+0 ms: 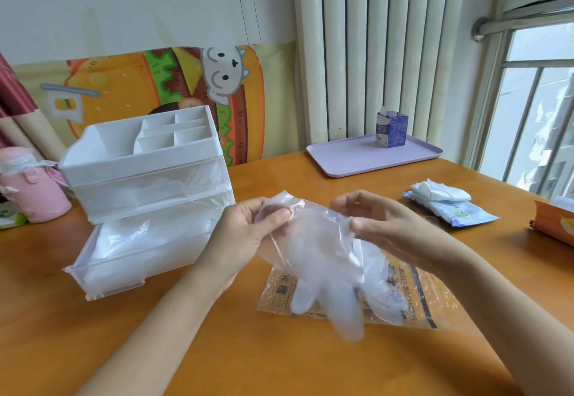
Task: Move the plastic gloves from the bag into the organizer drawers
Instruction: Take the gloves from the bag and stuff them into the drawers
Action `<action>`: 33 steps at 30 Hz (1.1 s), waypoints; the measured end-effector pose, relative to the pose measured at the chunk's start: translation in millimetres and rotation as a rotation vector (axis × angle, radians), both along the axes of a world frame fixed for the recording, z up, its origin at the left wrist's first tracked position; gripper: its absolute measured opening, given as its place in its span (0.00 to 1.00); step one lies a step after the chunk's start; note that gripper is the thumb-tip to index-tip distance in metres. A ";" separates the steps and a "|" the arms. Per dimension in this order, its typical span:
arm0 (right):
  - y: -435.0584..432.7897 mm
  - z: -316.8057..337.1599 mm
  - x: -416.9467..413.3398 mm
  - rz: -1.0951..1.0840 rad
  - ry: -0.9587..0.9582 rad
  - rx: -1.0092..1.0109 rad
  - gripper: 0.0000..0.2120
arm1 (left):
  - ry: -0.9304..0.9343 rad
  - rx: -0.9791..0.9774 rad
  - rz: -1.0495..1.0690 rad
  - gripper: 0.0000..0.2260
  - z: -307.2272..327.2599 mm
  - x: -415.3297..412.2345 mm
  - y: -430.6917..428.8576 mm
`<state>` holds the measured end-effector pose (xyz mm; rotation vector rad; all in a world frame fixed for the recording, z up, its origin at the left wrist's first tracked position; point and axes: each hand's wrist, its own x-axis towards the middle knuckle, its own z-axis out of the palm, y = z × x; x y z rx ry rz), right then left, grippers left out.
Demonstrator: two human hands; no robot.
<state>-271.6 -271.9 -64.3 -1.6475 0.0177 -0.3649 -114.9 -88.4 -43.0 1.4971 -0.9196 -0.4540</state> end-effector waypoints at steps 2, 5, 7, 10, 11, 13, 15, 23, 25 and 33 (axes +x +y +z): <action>2.3 0.8 0.9 0.046 -0.013 0.037 0.46 | -0.232 0.021 -0.026 0.05 7.4 -8.5 3.0; 15.3 5.4 3.4 0.106 -0.041 0.049 0.52 | -0.462 0.062 -0.092 0.08 20.3 -26.5 9.0; 30.2 7.3 5.9 0.152 -0.023 0.042 0.50 | -0.533 0.092 -0.095 0.09 25.4 -34.6 11.0; 53.9 2.6 13.0 0.121 0.048 0.009 0.37 | -0.572 0.145 -0.084 0.15 32.4 -32.8 14.3; 59.1 2.5 16.2 0.081 0.076 0.009 0.35 | -0.577 0.148 -0.082 0.15 35.5 -29.0 16.4; 63.0 4.6 21.7 0.067 0.095 -0.006 0.29 | -0.612 0.124 -0.060 0.13 40.8 -19.0 22.1; 61.3 14.8 25.2 0.055 0.062 0.061 0.16 | -0.664 0.085 0.001 0.11 47.8 -10.8 29.3; 50.8 59.4 62.7 -0.115 -0.045 0.189 0.10 | -0.637 0.049 0.448 0.10 77.2 48.1 68.5; 56.9 70.9 82.6 -0.225 0.013 -0.079 0.18 | -0.595 0.125 0.501 0.12 78.6 68.6 84.8; 92.0 112.6 159.4 -0.530 0.012 -0.794 0.17 | -0.407 0.388 0.615 0.17 70.6 118.3 128.0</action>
